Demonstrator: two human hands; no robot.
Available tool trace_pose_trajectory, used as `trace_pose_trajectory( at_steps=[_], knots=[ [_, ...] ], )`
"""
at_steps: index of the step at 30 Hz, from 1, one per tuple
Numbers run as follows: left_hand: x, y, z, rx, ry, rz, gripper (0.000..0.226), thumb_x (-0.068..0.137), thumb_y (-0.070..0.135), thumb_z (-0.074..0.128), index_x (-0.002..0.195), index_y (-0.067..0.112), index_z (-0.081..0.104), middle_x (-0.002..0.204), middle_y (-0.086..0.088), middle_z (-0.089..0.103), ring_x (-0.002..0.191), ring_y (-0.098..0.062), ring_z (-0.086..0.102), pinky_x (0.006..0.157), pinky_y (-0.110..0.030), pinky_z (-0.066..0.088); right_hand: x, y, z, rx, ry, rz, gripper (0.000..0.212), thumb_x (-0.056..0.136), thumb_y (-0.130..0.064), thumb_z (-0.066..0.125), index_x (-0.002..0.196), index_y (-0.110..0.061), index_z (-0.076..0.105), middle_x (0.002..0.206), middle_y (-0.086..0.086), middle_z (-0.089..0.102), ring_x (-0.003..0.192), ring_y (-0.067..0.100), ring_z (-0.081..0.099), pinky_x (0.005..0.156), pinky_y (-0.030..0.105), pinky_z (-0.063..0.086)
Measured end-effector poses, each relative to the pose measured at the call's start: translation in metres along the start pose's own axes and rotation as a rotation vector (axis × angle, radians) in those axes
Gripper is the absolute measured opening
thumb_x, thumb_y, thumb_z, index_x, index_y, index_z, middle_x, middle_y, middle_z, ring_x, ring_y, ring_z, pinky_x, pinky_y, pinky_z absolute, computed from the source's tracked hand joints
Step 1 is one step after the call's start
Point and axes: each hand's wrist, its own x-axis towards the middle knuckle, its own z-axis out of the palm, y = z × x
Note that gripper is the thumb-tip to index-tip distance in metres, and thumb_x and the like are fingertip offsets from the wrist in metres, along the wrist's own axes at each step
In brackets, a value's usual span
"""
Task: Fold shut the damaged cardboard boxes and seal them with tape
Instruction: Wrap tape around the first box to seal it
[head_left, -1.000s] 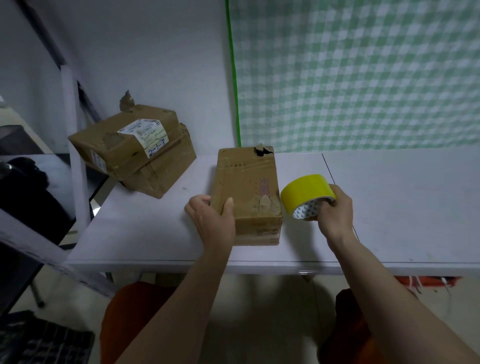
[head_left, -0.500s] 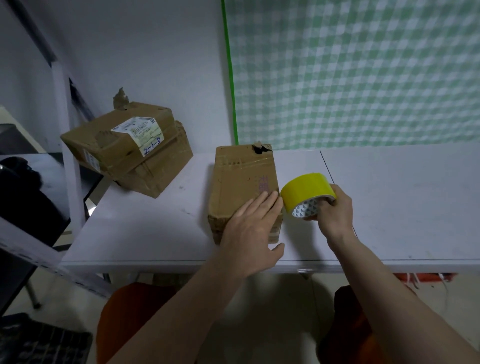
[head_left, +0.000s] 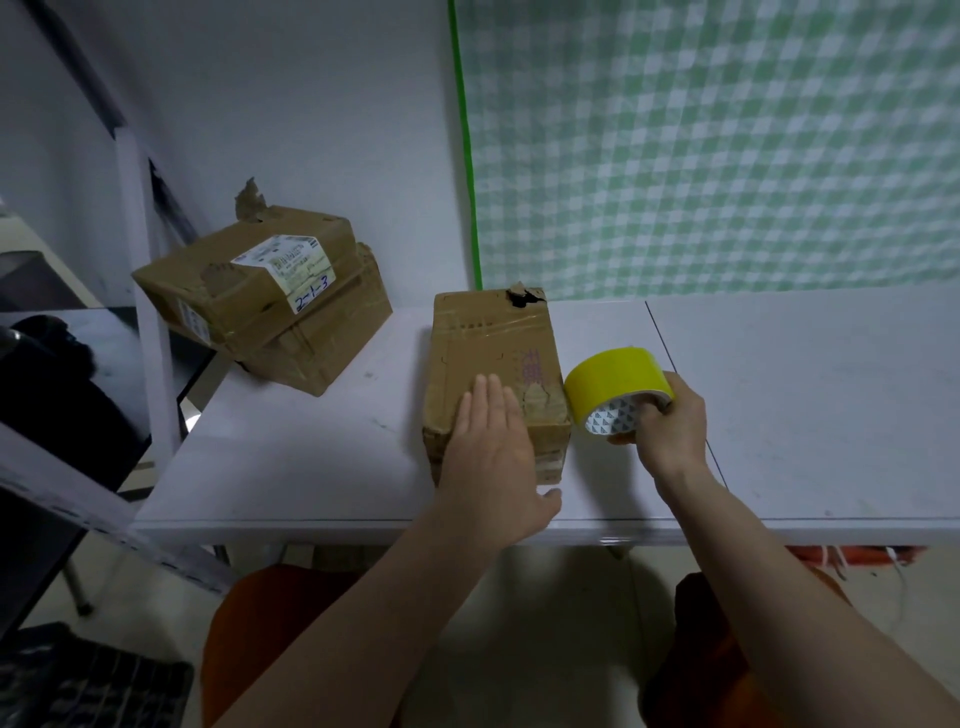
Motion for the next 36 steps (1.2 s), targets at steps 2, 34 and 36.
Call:
trace_pose_trajectory(
  at_steps=[2,34,36],
  knots=[
    [0.003,0.004,0.000,-0.072,0.011,0.086,0.108,0.083,0.063,0.052,0.150,0.002,-0.007,0.158,-0.018,-0.013,0.147,-0.030,-0.012,0.120,-0.041,-0.004,0.000,0.002,0.001,0.011,0.004,0.013,0.035,0.088,0.015,0.035,0.112,0.001,0.055,0.102,0.012,0.053,0.082,0.023,0.052,0.038,0.014,0.047],
    [-0.003,0.017,-0.002,-0.104,-0.010,-0.023,0.102,0.088,0.058,0.049,0.149,-0.003,-0.007,0.158,-0.022,-0.009,0.147,-0.033,-0.008,0.120,-0.040,-0.003,0.008,0.021,0.002,-0.027,-0.061,0.001,0.033,0.086,0.013,0.036,0.103,-0.009,0.054,0.101,0.018,0.058,0.082,0.037,0.061,0.045,0.037,0.056],
    [0.000,0.020,-0.005,-0.085,-0.017,-0.125,0.099,0.090,0.058,0.046,0.148,-0.007,-0.002,0.156,-0.028,-0.004,0.146,-0.039,-0.003,0.120,-0.045,0.000,0.008,0.021,0.003,-0.031,-0.056,-0.001,0.034,0.085,0.013,0.035,0.104,-0.008,0.055,0.102,0.018,0.058,0.084,0.038,0.060,0.046,0.037,0.055]
  ],
)
